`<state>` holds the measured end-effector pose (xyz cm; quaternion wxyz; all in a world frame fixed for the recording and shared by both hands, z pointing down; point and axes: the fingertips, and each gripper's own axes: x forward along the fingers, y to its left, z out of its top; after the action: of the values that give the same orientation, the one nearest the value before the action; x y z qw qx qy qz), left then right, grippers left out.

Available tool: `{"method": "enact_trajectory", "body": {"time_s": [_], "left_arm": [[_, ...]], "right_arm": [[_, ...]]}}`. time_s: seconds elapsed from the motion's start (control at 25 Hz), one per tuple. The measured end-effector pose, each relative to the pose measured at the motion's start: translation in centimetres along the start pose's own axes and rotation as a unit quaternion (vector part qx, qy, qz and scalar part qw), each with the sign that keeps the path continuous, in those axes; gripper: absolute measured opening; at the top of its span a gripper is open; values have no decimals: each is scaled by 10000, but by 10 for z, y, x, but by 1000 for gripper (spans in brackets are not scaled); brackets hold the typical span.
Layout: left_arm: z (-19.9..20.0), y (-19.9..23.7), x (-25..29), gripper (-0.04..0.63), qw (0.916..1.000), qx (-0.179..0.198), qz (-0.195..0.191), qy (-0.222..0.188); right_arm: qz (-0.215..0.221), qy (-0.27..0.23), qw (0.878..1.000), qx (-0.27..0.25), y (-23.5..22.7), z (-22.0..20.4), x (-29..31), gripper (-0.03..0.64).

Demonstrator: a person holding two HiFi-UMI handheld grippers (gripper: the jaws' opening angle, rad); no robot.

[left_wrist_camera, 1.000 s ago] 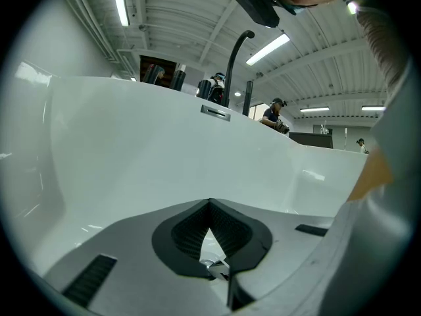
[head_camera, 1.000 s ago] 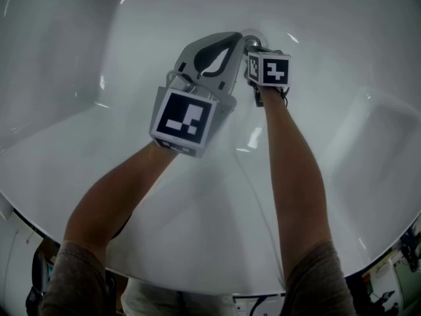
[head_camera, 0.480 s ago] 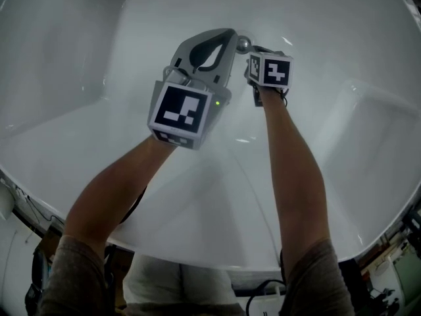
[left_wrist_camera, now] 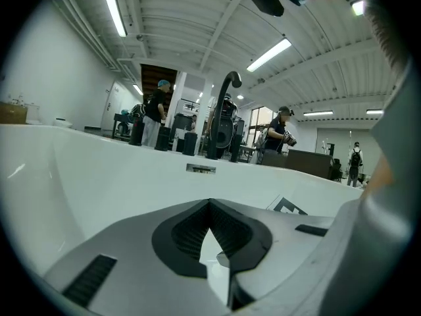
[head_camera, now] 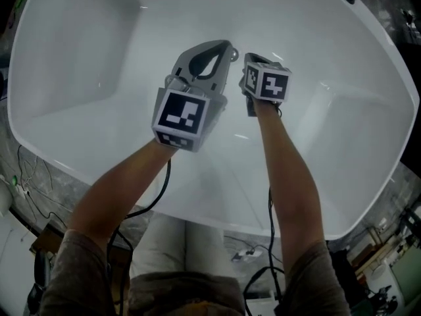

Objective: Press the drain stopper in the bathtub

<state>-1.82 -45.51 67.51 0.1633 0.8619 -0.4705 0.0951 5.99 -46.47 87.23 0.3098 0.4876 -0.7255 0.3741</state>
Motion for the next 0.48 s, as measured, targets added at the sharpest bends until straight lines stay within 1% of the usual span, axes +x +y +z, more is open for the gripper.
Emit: {"method": "enact_trajectory", "body": {"time_s": [0.28, 0.48], "left_arm": [[61, -30, -41, 2, 9999, -88, 125, 78], [110, -54, -79, 2, 9995, -178, 244, 129]], "right_arm": [[59, -203, 9997, -94, 35, 41, -99, 0], [142, -457, 9988, 79, 56, 69, -179, 0]]}}
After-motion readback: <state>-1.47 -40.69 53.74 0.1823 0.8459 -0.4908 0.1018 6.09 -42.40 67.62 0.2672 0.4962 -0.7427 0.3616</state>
